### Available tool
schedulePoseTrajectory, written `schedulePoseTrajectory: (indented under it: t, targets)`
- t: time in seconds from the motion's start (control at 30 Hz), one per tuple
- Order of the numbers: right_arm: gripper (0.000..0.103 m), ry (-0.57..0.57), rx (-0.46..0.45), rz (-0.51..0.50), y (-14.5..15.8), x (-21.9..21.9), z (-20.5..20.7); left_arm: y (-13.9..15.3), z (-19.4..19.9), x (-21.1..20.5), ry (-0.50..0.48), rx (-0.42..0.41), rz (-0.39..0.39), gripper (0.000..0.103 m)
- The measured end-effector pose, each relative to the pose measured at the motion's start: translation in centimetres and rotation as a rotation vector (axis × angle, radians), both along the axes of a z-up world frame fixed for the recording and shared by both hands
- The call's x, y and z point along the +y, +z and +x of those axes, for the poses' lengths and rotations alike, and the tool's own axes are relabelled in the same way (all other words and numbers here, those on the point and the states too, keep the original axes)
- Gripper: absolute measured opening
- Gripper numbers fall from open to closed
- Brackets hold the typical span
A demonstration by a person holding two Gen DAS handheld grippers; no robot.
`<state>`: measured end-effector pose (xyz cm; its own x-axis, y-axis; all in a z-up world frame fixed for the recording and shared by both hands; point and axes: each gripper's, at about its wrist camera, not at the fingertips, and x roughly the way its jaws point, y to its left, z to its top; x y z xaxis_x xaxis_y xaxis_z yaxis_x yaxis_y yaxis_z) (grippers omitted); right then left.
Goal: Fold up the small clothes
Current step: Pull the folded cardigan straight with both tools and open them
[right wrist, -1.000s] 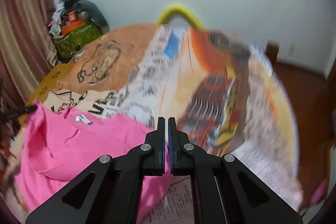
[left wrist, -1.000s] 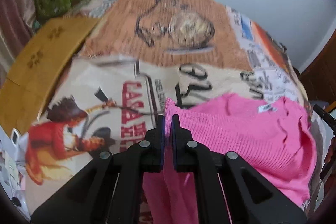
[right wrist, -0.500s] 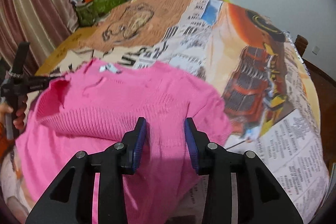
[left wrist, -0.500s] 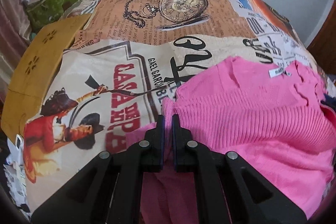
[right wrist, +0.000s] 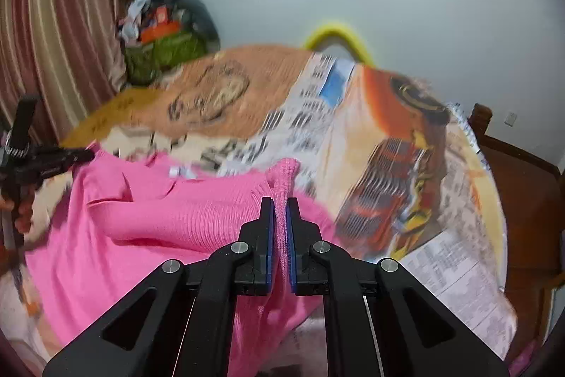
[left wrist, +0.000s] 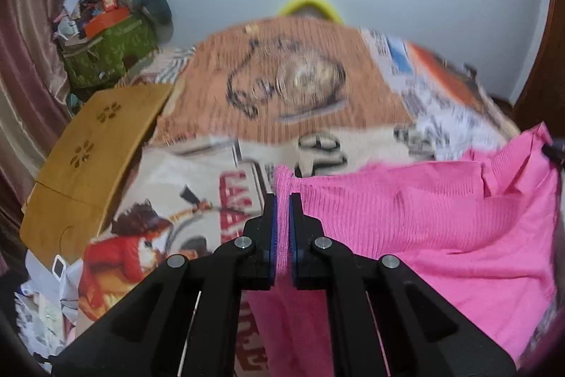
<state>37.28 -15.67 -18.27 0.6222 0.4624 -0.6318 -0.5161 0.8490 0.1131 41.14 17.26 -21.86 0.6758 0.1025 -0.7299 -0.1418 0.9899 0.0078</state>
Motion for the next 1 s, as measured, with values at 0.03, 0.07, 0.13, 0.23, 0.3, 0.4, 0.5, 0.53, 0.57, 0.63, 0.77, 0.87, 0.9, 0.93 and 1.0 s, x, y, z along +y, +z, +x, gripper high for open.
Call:
schedulePoseTrajectory:
  t: [0.03, 0.07, 0.13, 0.23, 0.3, 0.4, 0.5, 0.53, 0.57, 0.63, 0.77, 0.87, 0.9, 0.93, 1.0]
  targets:
    - [0.005, -0.014, 0.006, 0.006, 0.0, -0.2, 0.5, 0.2, 0.5, 0.2, 0.016, -0.001, -0.001, 0.005]
    - [0.005, -0.029, 0.017, 0.009, -0.2, -0.4, 1.1, 0.2, 1.0, 0.4, 0.032, 0.005, -0.001, 0.005]
    - [0.005, -0.065, 0.055, 0.007, -1.2, -0.6, 2.2, -0.8, 2.4, 0.9, 0.052, 0.053, -0.012, 0.005]
    - [0.006, -0.119, 0.17, 0.017, -3.7, -1.3, 4.1, -3.7, 4.0, 1.5, 0.072, 0.157, -0.057, 0.005]
    - [0.006, -0.129, 0.211, -0.003, -5.0, -1.3, 4.4, -5.3, 4.3, 1.4, 0.068, 0.199, -0.048, 0.006]
    - [0.008, -0.114, 0.176, -0.033, -4.7, -1.0, 3.5, -6.2, 4.0, 1.1, 0.093, 0.221, 0.013, 0.007]
    - [0.02, -0.106, 0.158, -0.047, -3.3, -1.2, 2.6, -5.1, 2.9, 1.8, 0.073, 0.211, -0.06, 0.011]
    - [0.025, -0.104, 0.147, -0.046, -2.8, -1.3, 2.3, -4.6, 2.5, 1.9, 0.067, 0.203, -0.074, 0.015]
    - [0.027, -0.096, 0.133, -0.037, -2.2, -1.6, 1.7, -3.8, 1.7, 1.9, 0.054, 0.189, -0.081, 0.018]
    - [0.034, -0.084, 0.117, -0.021, -1.2, -2.2, 0.6, -2.4, -0.1, 1.8, 0.032, 0.164, -0.073, 0.031]
    - [0.038, -0.059, 0.121, -0.003, -0.1, -3.1, -2.2, -0.6, -3.7, 1.3, -0.023, 0.163, -0.109, 0.033]
    - [0.041, -0.046, 0.147, -0.015, -0.3, -3.5, -4.2, -0.4, -6.9, 0.5, -0.066, 0.184, -0.132, 0.033]
    - [0.041, -0.043, 0.159, -0.022, -0.6, -3.7, -5.0, -0.5, -7.5, 0.3, -0.072, 0.192, -0.138, 0.033]
    - [0.041, -0.04, 0.17, -0.031, -0.9, -3.8, -5.8, -0.8, -8.6, -0.2, -0.086, 0.209, -0.145, 0.033]
    - [0.042, -0.031, 0.197, -0.038, -1.4, -3.8, -7.1, -1.6, -9.7, -1.0, -0.111, 0.237, -0.144, 0.033]
